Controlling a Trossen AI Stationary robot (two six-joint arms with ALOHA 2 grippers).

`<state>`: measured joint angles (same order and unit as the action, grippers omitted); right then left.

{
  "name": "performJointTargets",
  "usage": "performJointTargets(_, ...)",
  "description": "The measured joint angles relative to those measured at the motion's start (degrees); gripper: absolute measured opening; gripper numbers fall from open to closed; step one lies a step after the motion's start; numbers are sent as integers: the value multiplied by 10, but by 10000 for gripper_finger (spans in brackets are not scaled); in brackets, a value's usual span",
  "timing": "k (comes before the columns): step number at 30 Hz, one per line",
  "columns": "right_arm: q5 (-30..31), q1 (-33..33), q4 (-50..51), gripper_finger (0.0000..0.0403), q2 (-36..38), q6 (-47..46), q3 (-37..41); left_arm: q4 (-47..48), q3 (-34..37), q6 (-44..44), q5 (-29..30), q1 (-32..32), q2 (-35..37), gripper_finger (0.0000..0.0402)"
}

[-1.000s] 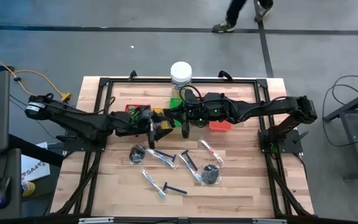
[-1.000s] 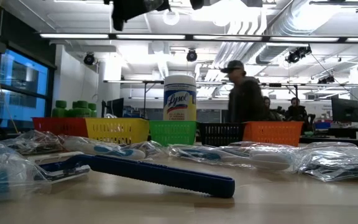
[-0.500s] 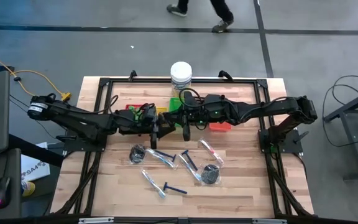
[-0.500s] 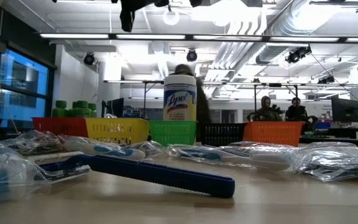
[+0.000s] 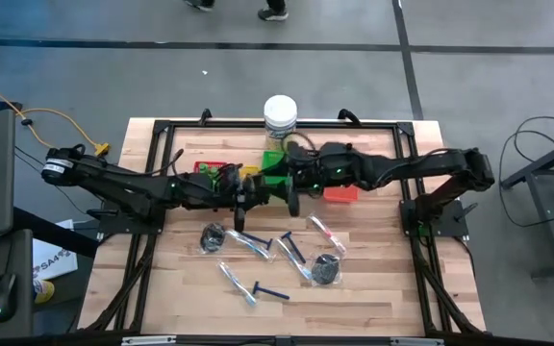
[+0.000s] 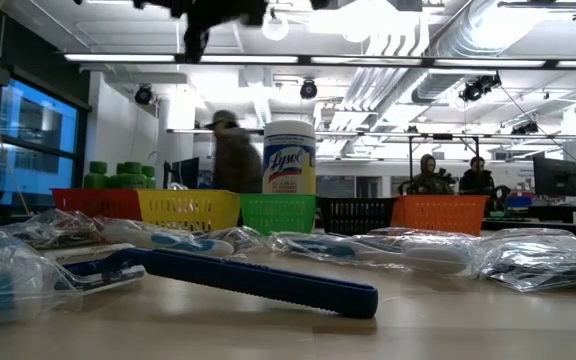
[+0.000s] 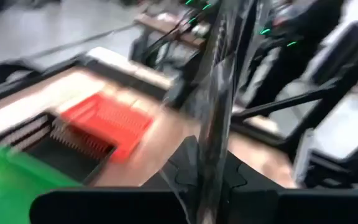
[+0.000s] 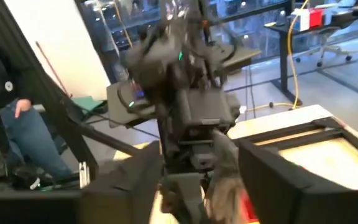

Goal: Pick & Place Travel size toiletries
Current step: Put the black hair comb into the yellow bin

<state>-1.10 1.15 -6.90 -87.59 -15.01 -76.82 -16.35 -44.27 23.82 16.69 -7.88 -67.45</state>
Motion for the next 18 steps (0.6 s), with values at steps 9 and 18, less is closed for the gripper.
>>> performJointTargets(9, 83, -13, 103, 309, 115, 6, -1, 311, 2, 163, 18, 97, 27, 2)
performJointTargets(18, 150, -13, 177, 303, 181, 33, -1, 360, 0, 238, -135, 192, -36, 9)
